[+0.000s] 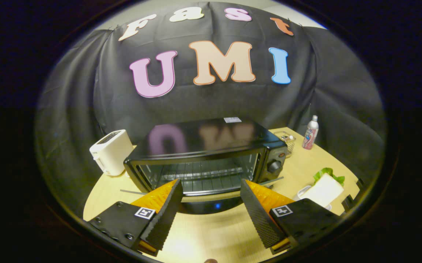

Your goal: Open the toaster oven, put the food inside, and close the toaster oven door.

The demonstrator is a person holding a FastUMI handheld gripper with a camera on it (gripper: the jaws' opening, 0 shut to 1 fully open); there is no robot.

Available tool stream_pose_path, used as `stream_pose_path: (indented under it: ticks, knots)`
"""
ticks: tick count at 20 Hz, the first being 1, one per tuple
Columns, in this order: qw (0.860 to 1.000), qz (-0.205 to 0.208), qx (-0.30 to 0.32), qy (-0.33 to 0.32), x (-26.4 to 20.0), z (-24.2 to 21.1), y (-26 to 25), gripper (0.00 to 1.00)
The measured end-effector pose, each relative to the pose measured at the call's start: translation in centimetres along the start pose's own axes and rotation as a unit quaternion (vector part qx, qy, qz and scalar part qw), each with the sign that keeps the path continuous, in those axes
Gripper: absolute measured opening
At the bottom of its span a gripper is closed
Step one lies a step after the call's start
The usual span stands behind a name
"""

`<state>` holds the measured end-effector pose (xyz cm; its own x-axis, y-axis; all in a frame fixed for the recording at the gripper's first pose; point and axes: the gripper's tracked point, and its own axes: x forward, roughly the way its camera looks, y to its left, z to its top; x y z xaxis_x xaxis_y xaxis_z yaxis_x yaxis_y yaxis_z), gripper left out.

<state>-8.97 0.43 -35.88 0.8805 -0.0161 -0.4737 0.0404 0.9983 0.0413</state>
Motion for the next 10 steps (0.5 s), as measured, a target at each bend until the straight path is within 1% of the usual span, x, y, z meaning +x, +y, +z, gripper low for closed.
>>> stream_pose_path:
  ticks: [4, 8, 10]
  knots:
    - [0.998, -0.015, -0.037, 0.046, -1.9, -3.7, -0.6, 0.99]
    - [0.991, -0.031, -0.078, 0.109, -2.6, -8.7, -1.2, 0.99]
    - [0.987, -0.025, -0.09, 0.128, -2.8, -10.4, -0.9, 0.99]
